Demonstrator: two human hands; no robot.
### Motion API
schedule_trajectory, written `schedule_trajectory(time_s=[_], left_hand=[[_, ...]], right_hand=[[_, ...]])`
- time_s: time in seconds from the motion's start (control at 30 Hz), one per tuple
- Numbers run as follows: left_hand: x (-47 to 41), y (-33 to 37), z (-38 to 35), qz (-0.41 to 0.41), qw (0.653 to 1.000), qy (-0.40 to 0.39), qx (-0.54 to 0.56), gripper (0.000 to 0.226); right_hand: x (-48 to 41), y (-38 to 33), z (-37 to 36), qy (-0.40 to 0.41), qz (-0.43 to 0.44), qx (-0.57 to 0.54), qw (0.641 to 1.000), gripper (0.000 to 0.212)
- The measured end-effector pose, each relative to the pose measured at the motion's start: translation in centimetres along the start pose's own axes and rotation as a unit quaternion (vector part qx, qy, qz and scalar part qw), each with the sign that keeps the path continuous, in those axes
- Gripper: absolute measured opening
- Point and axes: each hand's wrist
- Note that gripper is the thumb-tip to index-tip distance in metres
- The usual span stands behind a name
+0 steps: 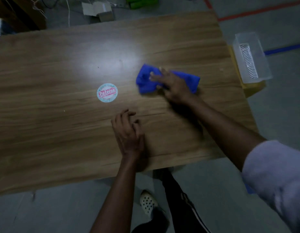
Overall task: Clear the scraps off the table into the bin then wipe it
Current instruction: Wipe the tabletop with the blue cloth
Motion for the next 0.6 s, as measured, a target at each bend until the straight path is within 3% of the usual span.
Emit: schedule_trajectory(time_s=[0.13, 0.23, 0.27, 0.4, 0.5, 0.6], left_hand=[[2.2, 0.7, 1.5, 0.014, 0.999, 0.005, 0.052, 0.028], [2.8, 0.7, 2.6, 0.016, 0.997, -0.013, 0.075, 0.03], [3.1, 0.4, 2.7, 0.01, 0.996, -0.021, 0.081, 0.033], [3.4, -1.1, 2.4, 0.004, 0.994, -0.021, 0.108, 0.035], [3.5, -1.4, 2.1, -0.027, 0.992, -0.024, 0.122, 0.044], [4.2, -1.8, 2.8, -0.015, 0.989, -0.014, 0.148, 0.063]], right_hand=[[10.5, -5.0, -0.5, -0.101, 0.034, -0.088, 0.99, 0.06], [13.9, -7.0, 2.5, -0.17, -0.017, -0.149, 0.974, 0.052], [13.4, -7.0, 3.8, -0.147, -0.051, -0.151, 0.976, 0.048], [7.8, -4.1, 6.5, 0.068, -0.136, -0.081, 0.985, 0.043], [7.0, -3.1, 2.6, 0.052, -0.129, -0.004, 0.99, 0.043], [11.8, -5.6, -2.0, 0.024, -0.029, -0.011, 0.999, 0.044]])
Point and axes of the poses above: each hand's wrist, its own x-axis away from the middle knuckle, its own z-axis out of the back of the hand, y = z × x, and after that the axes turned 6 degrees about y, right-handed
